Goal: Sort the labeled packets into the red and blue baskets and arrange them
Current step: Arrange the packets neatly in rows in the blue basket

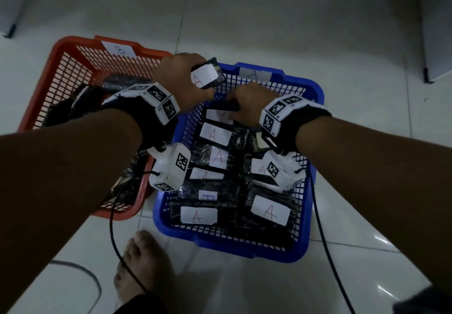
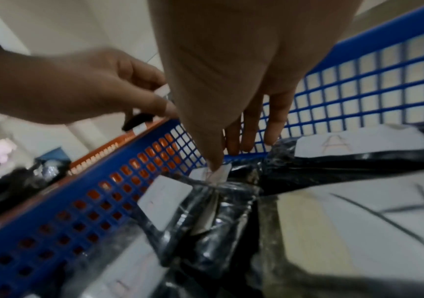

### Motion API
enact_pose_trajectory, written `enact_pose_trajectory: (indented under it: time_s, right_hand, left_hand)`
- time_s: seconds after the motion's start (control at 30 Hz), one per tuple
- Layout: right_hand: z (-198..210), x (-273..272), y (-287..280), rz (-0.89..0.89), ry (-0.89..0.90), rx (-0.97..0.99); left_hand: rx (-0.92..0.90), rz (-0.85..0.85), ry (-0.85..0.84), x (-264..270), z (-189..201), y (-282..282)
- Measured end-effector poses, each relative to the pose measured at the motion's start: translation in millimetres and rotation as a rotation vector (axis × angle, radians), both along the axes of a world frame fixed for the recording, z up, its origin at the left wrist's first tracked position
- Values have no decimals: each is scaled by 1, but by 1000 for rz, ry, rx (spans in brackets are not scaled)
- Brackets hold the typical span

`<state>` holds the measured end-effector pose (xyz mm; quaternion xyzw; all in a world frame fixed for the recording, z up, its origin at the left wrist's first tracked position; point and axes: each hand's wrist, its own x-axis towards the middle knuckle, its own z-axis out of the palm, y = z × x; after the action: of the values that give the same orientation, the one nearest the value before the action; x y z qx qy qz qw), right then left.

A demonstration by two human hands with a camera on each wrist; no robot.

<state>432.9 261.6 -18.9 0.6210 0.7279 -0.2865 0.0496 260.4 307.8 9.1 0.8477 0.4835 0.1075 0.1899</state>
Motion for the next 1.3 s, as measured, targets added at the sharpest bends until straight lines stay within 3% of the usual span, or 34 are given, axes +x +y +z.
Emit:
enact_pose_trajectory:
  time_s: [0.17, 0.3, 0.57, 0.77, 0.9, 1.13, 1.2, 1.3]
  right_hand:
    - [-18, 0, 6, 14, -28, -58]
    - [-13, 4, 9, -145, 171, 35]
    - [-26, 2, -4, -464, 353, 212]
    - [-21, 1, -4, -288, 260, 156]
    - [-21, 14, -11, -228, 79, 238]
    - [-24, 14, -11, 44, -186, 228]
    - [-21, 12, -7, -4, -134, 190]
    - [-16, 15, -9, -196, 157, 164]
  left_hand:
    - [0, 21, -6, -9, 0, 2]
    - [18, 52, -39, -18, -2, 5]
    - [41, 54, -50, -17, -2, 6]
    - [43, 28, -51, -13, -3, 1]
    - [9, -6, -10, -10, -4, 0]
    - [-14, -29, 5, -5, -4, -3]
    - [-18, -47, 17, -2, -3, -4]
    - [-47, -82, 6, -1, -4, -6]
